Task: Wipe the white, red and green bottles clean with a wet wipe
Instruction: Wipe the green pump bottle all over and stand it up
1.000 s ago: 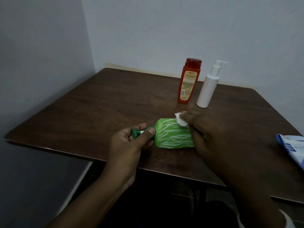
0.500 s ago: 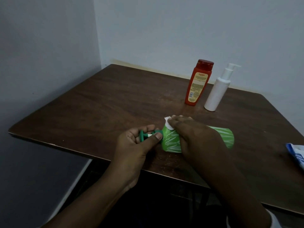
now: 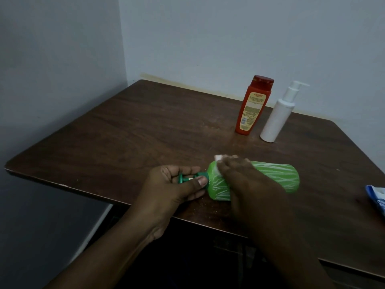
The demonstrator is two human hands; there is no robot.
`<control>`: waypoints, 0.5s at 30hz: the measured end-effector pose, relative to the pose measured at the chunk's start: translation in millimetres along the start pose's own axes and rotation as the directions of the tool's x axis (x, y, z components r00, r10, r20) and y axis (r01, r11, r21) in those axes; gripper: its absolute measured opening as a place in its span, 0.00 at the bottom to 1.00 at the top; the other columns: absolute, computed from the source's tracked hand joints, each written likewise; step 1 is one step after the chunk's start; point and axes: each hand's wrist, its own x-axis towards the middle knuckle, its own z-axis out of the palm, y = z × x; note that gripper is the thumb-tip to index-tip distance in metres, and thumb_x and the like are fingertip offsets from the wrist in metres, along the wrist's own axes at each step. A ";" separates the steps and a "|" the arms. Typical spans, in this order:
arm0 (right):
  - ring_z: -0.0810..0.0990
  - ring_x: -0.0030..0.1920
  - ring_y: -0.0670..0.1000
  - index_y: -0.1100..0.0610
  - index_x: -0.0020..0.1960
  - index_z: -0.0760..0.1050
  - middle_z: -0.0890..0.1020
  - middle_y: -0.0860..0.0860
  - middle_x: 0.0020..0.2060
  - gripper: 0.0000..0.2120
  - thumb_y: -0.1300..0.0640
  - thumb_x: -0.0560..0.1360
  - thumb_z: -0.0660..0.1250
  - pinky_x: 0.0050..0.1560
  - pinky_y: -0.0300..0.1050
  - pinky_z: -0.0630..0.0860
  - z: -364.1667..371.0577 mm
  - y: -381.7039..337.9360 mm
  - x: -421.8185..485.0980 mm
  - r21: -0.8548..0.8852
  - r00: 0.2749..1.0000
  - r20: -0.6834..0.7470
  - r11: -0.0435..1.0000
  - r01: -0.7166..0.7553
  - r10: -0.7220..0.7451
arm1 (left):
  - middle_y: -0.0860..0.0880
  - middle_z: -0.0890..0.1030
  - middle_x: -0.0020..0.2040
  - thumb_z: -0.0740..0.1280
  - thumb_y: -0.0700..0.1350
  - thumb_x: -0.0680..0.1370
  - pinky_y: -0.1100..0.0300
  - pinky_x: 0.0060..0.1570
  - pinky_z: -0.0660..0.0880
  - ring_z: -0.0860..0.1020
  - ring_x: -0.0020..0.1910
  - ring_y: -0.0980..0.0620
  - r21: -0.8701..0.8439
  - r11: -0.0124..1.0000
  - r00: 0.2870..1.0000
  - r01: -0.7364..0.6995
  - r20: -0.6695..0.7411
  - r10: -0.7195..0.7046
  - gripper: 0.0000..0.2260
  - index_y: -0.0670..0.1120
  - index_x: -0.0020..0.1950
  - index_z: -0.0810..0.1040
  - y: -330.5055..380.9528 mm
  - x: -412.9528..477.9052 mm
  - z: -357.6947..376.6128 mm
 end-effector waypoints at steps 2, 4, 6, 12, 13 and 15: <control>0.75 0.65 0.52 0.55 0.65 0.76 0.78 0.52 0.63 0.25 0.66 0.68 0.69 0.67 0.49 0.65 1.3 -2.9 1.2 -0.008 0.994 0.008 0.994 0.108 -0.108 | 0.37 0.87 0.50 0.74 0.31 0.72 0.56 0.49 0.85 0.87 0.50 0.42 0.013 1.000 1.000 -0.009 0.015 0.009 0.11 0.34 0.54 0.84 -1.6 -0.8 0.0; 0.76 0.65 0.51 0.54 0.65 0.76 0.78 0.52 0.63 0.26 0.67 0.68 0.71 0.66 0.49 0.67 -0.5 5.0 7.3 0.016 0.999 0.011 0.999 0.044 -0.044 | 0.37 0.87 0.50 0.73 0.30 0.73 0.58 0.46 0.85 0.87 0.49 0.43 0.015 1.000 1.000 -0.014 -0.002 0.014 0.10 0.34 0.54 0.84 -2.4 -0.7 -0.4; 0.77 0.63 0.53 0.54 0.65 0.76 0.79 0.52 0.63 0.28 0.67 0.66 0.73 0.63 0.48 0.67 -2.6 11.1 9.4 0.018 0.998 0.022 0.998 -0.062 0.061 | 0.36 0.87 0.50 0.73 0.30 0.72 0.58 0.45 0.85 0.87 0.49 0.42 0.014 1.000 1.000 -0.021 -0.015 0.021 0.11 0.35 0.53 0.84 -3.5 0.1 -1.2; 0.76 0.64 0.52 0.54 0.65 0.76 0.78 0.53 0.63 0.28 0.67 0.66 0.71 0.66 0.49 0.66 2.5 5.4 8.0 0.018 0.997 0.037 0.998 0.063 -0.063 | 0.37 0.87 0.50 0.77 0.37 0.66 0.55 0.52 0.84 0.87 0.51 0.40 0.050 0.998 0.999 -0.032 0.015 0.032 0.17 0.37 0.55 0.85 -4.0 0.5 -3.6; 0.76 0.65 0.52 0.53 0.66 0.75 0.78 0.52 0.64 0.29 0.68 0.67 0.71 0.66 0.49 0.67 0.1 10.5 11.3 0.046 0.999 0.040 0.999 -0.024 0.022 | 0.37 0.87 0.50 0.77 0.37 0.66 0.55 0.51 0.84 0.87 0.50 0.40 0.059 0.998 0.999 -0.032 0.012 0.032 0.18 0.38 0.55 0.85 -4.5 1.1 -4.2; 0.76 0.65 0.53 0.53 0.66 0.75 0.78 0.52 0.64 0.29 0.67 0.67 0.72 0.65 0.49 0.68 -1.8 11.5 12.9 0.033 0.995 0.059 0.996 -0.085 0.083 | 0.37 0.87 0.49 0.78 0.37 0.66 0.55 0.51 0.84 0.87 0.49 0.41 0.092 0.995 0.999 -0.039 0.009 0.038 0.17 0.40 0.55 0.86 -5.4 1.0 -4.8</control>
